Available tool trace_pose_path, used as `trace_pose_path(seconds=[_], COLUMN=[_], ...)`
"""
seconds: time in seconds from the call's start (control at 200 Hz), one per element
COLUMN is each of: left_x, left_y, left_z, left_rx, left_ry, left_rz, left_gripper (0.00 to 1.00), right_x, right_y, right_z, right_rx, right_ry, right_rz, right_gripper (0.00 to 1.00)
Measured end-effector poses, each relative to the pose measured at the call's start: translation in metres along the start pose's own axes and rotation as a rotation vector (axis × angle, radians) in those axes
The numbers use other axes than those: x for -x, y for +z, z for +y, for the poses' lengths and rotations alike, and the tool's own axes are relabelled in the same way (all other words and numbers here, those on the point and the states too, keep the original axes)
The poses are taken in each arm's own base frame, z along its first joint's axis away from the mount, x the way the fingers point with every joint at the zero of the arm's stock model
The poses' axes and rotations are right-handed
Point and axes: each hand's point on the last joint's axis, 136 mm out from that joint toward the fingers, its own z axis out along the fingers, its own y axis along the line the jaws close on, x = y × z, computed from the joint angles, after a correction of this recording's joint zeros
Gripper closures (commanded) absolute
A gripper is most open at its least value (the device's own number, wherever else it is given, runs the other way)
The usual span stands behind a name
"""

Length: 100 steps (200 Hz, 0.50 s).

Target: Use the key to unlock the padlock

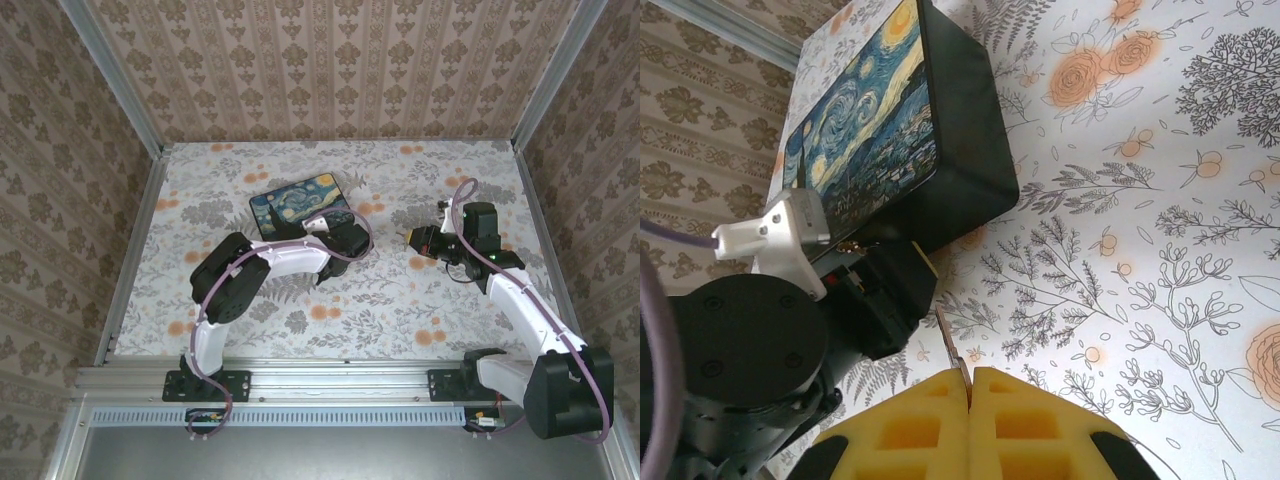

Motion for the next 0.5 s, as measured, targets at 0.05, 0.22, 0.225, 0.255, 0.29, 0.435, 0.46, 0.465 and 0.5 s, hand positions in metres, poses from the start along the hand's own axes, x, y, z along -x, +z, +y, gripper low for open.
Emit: trace_pose_path(seconds=[0.05,0.22,0.225,0.255,0.29,0.435,0.46,0.465,0.5], left_x=[-0.0019,-0.0065,-0.0065,-0.0067,-0.006,-0.0042,-0.0038,-0.0037,-0.0034], left_y=[0.0024,0.0083,0.0083,0.0087,0.0088,0.0089,0.009,0.009,0.009], left_z=[0.0006,0.0017,0.0017,0.002,0.0022,0.0024,0.0024,0.0024,0.002], left_rx=[0.005,0.017,0.017,0.019,0.021,0.023,0.023,0.023,0.022], left_ry=[0.004,0.012,0.012,0.014,0.014,0.021,0.025,0.025,0.029], left_rz=[0.002,0.004,0.004,0.002,-0.001,-0.009,-0.011,-0.011,-0.013], left_gripper=[0.57,0.6,0.6,0.61,0.63,0.71,0.73,0.73,0.75], right_x=[0.0007,0.0015,0.0015,0.0015,0.0015,0.0016,0.0016,0.0016,0.0016], right_y=[0.0,0.0,0.0,0.0,0.0,0.0,0.0,0.0,0.0], right_z=[0.0008,0.0013,0.0013,0.0013,0.0013,0.0013,0.0013,0.0013,0.0013], right_rx=[0.004,0.006,0.006,0.006,0.006,0.006,0.006,0.006,0.006], right_ry=[-0.002,-0.003,-0.002,-0.002,-0.002,-0.002,-0.002,-0.002,-0.002], right_rz=[-0.002,-0.005,-0.005,-0.005,-0.005,-0.006,-0.006,-0.006,-0.006], right_gripper=[1.0,1.0,1.0,1.0,1.0,1.0,1.0,1.0,1.0])
